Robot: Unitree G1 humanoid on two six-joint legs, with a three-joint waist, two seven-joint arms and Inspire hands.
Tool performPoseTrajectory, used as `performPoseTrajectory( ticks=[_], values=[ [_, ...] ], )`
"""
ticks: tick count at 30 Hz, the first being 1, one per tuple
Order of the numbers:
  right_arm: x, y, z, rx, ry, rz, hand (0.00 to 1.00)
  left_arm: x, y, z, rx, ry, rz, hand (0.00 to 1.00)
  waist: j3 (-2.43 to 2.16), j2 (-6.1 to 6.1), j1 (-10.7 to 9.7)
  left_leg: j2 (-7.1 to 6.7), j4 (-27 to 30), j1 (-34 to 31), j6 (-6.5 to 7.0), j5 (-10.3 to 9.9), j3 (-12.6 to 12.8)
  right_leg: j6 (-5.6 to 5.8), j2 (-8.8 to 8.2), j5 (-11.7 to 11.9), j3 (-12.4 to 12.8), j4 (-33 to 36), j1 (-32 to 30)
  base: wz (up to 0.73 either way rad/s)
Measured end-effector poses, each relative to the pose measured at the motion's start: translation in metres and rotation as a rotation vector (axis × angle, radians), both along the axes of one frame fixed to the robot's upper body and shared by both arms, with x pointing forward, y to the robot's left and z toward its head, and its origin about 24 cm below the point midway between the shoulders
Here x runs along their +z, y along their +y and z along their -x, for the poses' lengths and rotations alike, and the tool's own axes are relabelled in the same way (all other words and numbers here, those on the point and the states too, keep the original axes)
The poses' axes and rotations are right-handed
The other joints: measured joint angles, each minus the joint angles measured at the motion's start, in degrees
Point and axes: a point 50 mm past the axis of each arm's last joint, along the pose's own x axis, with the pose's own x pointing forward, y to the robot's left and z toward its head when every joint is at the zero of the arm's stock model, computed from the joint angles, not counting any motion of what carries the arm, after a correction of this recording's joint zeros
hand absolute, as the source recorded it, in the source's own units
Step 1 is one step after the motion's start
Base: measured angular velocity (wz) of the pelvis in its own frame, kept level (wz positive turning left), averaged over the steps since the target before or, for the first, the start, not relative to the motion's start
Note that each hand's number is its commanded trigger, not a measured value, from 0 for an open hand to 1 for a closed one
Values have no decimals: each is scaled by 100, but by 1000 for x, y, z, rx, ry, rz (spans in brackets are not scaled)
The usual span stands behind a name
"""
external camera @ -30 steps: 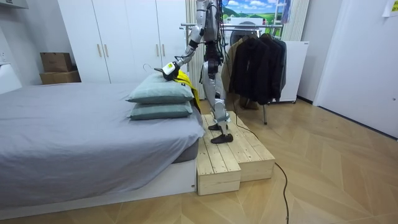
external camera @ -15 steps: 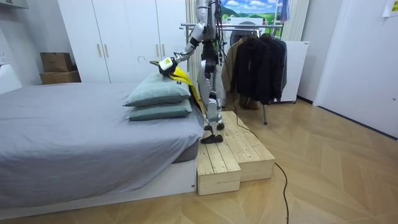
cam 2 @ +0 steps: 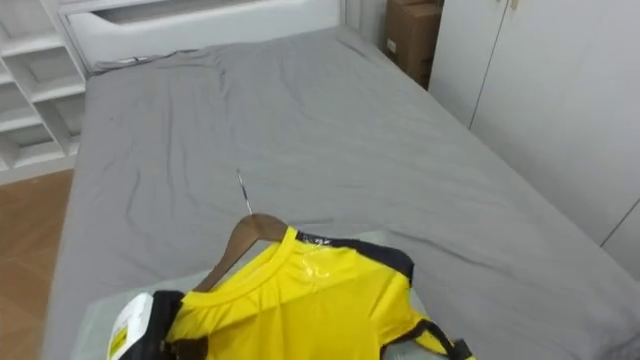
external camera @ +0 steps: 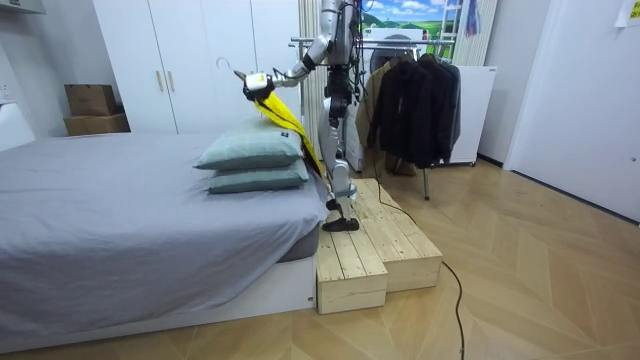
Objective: Hang clothes
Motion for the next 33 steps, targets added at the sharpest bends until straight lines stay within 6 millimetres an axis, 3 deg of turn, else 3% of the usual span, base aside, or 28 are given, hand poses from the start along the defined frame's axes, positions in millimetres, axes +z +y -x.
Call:
performPoseTrajectory(
  ticks=[2, 5, 21, 28, 33],
  values=[
    [0, 0, 1, 0, 5, -2, 0, 12, 2, -7, 6, -70, -5, 100, -29, 8, -21, 0, -26, 48, 0, -2, 3, -4, -1, 4, -13, 7, 27, 0],
    [-1, 0, 4, 0, 15, -7, 0, 18, 4, -10, 14, -101, -19, 100, -33, 13, -31, 1, -33, 104, -1, -22, 6, -5, -4, -5, -40, -17, 95, 0],
    [-1, 0, 4, -6, 22, -23, 0, 31, -1, -17, -11, -163, -32, 100, -27, 2, -31, -5, -88, 137, 6, -32, 6, 4, -7, -44, -38, -24, 97, 0],
    [-1, -1, 4, -8, 24, -22, 0, 31, 0, -17, -10, -163, -31, 100, -18, 13, -18, -6, -88, 163, 10, -39, -7, 8, -12, -53, -68, -24, 116, 1],
    [0, -4, 4, -21, 28, -15, 0, 35, -2, -18, -17, -182, -32, 100, 22, 71, -11, -20, -83, 167, 11, -46, -81, 18, -13, -77, -79, -32, 171, 6]
  ],
)
